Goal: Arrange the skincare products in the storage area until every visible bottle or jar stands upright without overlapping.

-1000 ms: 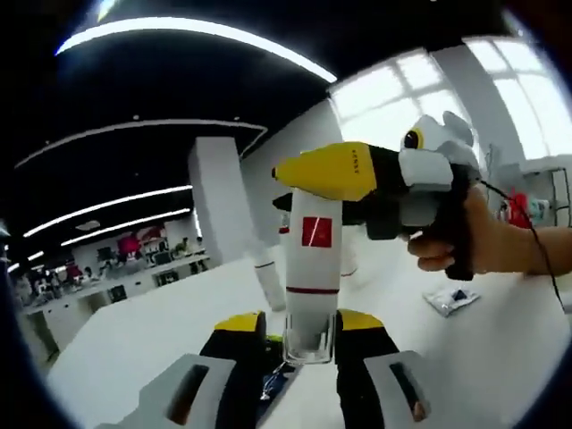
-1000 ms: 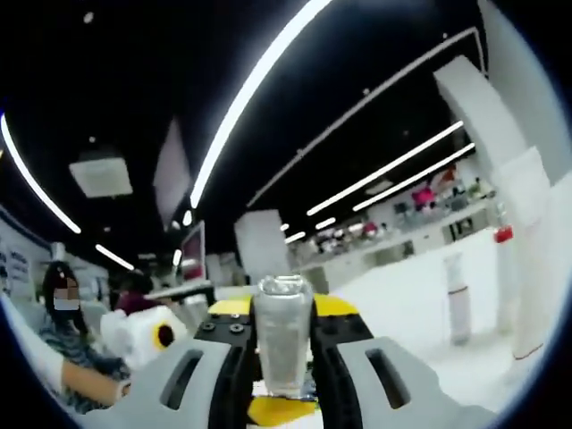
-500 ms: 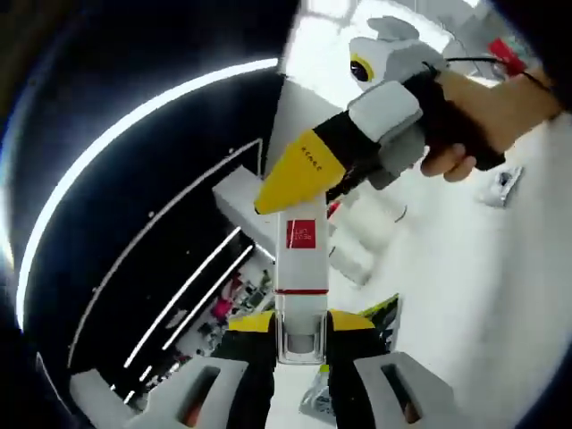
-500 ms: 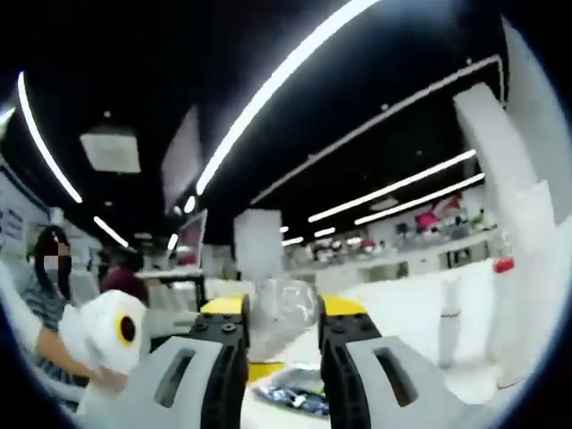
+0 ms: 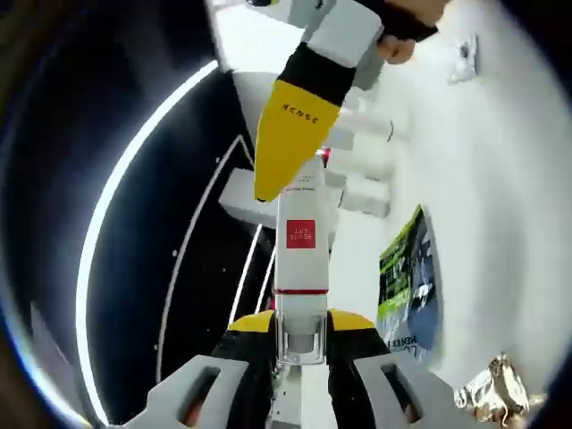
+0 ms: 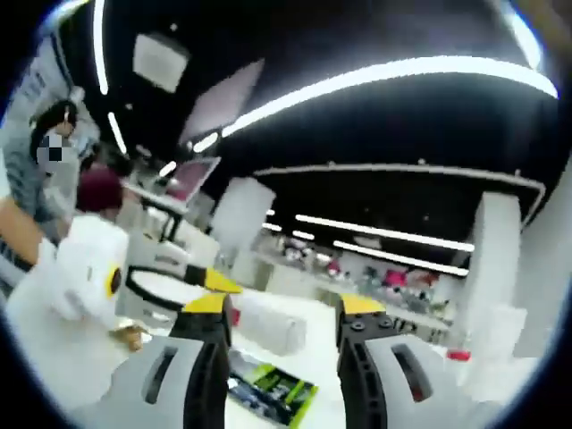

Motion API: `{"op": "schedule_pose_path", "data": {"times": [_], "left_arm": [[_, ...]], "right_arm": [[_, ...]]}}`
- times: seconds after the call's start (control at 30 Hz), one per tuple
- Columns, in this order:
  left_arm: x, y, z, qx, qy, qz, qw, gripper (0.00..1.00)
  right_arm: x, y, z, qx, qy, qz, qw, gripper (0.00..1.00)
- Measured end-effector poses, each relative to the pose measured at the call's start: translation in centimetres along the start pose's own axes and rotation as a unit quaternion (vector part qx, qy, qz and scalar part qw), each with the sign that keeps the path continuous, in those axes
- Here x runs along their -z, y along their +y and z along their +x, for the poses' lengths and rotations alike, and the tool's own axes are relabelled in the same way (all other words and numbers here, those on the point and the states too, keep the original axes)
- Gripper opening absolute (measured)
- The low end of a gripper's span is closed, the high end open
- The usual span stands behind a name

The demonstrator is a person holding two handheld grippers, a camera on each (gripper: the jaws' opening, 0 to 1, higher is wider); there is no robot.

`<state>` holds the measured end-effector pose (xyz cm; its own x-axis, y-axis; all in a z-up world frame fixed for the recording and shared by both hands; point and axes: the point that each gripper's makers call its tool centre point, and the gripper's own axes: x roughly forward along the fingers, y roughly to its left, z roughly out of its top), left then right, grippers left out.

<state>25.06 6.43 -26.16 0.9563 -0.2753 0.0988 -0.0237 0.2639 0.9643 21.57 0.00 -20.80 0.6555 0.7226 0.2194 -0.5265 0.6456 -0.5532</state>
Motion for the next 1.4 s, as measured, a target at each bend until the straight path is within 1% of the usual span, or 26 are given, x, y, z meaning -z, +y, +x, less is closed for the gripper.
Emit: {"op": "schedule_pose_path", "data": {"times": [0.03,0.07,0.1,0.17,0.2,0.27,0.3,0.4,0.47,0.53,0.57,0.6,0.63,0.7,0.77,0.8,0.87,0.93,0.97,1.0,1.03,1.1,1.17,1.23,1.3,1.4], "left_arm": [[-0.1,-0.1,0.0,-0.002,0.000,0.018,0.9998,0.20],[-0.4,-0.3,0.0,-0.005,0.000,0.039,0.9992,0.20],[-0.7,-0.6,-0.1,-0.003,-0.003,0.034,0.9994,0.20],[-1.1,-0.7,-0.1,0.000,-0.004,0.037,0.9993,0.20],[-1.1,-0.7,0.0,-0.002,-0.003,0.046,0.9989,0.20],[-1.3,-0.4,-0.1,-0.015,-0.002,0.089,0.9959,0.20],[-1.3,-0.4,-0.1,-0.017,-0.001,0.091,0.9957,0.20],[-1.5,-0.2,-0.3,-0.019,-0.004,0.093,0.9955,0.20],[-1.8,0.3,-0.5,-0.035,-0.005,0.111,0.9932,0.20],[-1.9,0.2,-0.6,-0.035,-0.005,0.114,0.9929,0.20],[-2.1,0.1,-0.6,-0.033,-0.007,0.111,0.9933,0.20],[-2.3,-0.1,-0.7,-0.032,-0.010,0.113,0.9930,0.20],[-2.4,-0.1,-0.7,-0.032,-0.010,0.115,0.9928,0.20],[-2.9,-0.4,-0.7,-0.031,-0.018,0.120,0.9921,0.20],[-3.2,-0.5,-0.8,-0.033,-0.021,0.119,0.9921,0.20],[-3.3,-0.3,-0.7,-0.037,-0.022,0.124,0.9913,0.20],[-3.3,-0.2,-0.8,-0.039,-0.023,0.123,0.9914,0.20],[-3.3,-0.1,-0.8,-0.041,-0.024,0.123,0.9913,0.20],[-3.8,-0.1,-1.7,-0.058,-0.033,0.151,0.9863,0.20],[-4.1,0.0,-2.3,-0.061,-0.036,0.146,0.9867,0.20],[-4.2,-0.1,-2.2,-0.062,-0.040,0.145,0.9867,0.20],[-4.6,-0.3,-2.9,-0.065,-0.050,0.151,0.9852,0.20],[-5.0,-0.5,-2.9,-0.066,-0.059,0.148,0.9850,0.20],[-5.6,-0.8,-3.2,-0.066,-0.070,0.158,0.9827,0.20],[-6.1,-1.2,-3.3,-0.067,-0.083,0.165,0.9805,0.20],[-6.4,-1.5,-3.2,-0.065,-0.091,0.170,0.9791,0.20]], "right_arm": [[0.0,0.5,0.0,-0.003,0.002,-0.026,0.9997,0.46],[0.5,0.6,0.4,-0.010,0.009,-0.071,0.9974,0.47],[0.6,1.0,0.5,-0.011,0.013,-0.095,0.9953,0.49],[1.3,1.9,0.8,-0.027,0.026,-0.164,0.9857,0.56],[1.5,2.0,0.7,-0.026,0.029,-0.175,0.9837,0.58],[2.3,2.5,0.7,-0.027,0.047,-0.232,0.9712,0.60],[2.8,2.7,0.7,-0.028,0.056,-0.260,0.9636,0.59],[2.8,3.1,0.5,-0.011,0.059,-0.327,0.9431,0.46],[2.7,3.1,0.4,0.001,0.054,-0.363,0.9301,0.43],[3.0,3.0,0.6,0.007,0.067,-0.379,0.9230,0.43],[3.2,2.9,0.7,0.011,0.070,-0.377,0.9234,0.42],[3.2,2.6,0.7,0.021,0.079,-0.400,0.9130,0.41],[3.2,2.5,0.6,0.026,0.081,-0.416,0.9056,0.37],[3.1,2.5,0.7,0.038,0.082,-0.464,0.8813,0.30],[3.2,2.9,0.7,0.044,0.087,-0.506,0.8570,0.27],[3.2,2.9,0.7,0.047,0.088,-0.522,0.8473,0.25],[3.2,3.0,0.8,0.046,0.087,-0.528,0.8436,0.20],[3.3,3.0,0.9,0.046,0.087,-0.534,0.8399,0.20],[3.5,3.4,1.0,0.040,0.088,-0.547,0.8313,0.20],[3.2,2.6,1.3,0.055,0.089,-0.555,0.8254,0.20],[3.2,2.2,1.5,0.056,0.091,-0.550,0.8286,0.20],[3.1,1.6,1.6,0.059,0.091,-0.549,0.8289,0.20],[2.8,0.7,1.9,0.059,0.092,-0.554,0.8253,0.20],[2.9,0.1,2.1,0.063,0.100,-0.543,0.8312,0.20],[2.9,-0.2,1.9,0.069,0.108,-0.545,0.8288,0.20],[3.2,-0.2,1.5,0.072,0.114,-0.543,0.8286,0.20]]}}
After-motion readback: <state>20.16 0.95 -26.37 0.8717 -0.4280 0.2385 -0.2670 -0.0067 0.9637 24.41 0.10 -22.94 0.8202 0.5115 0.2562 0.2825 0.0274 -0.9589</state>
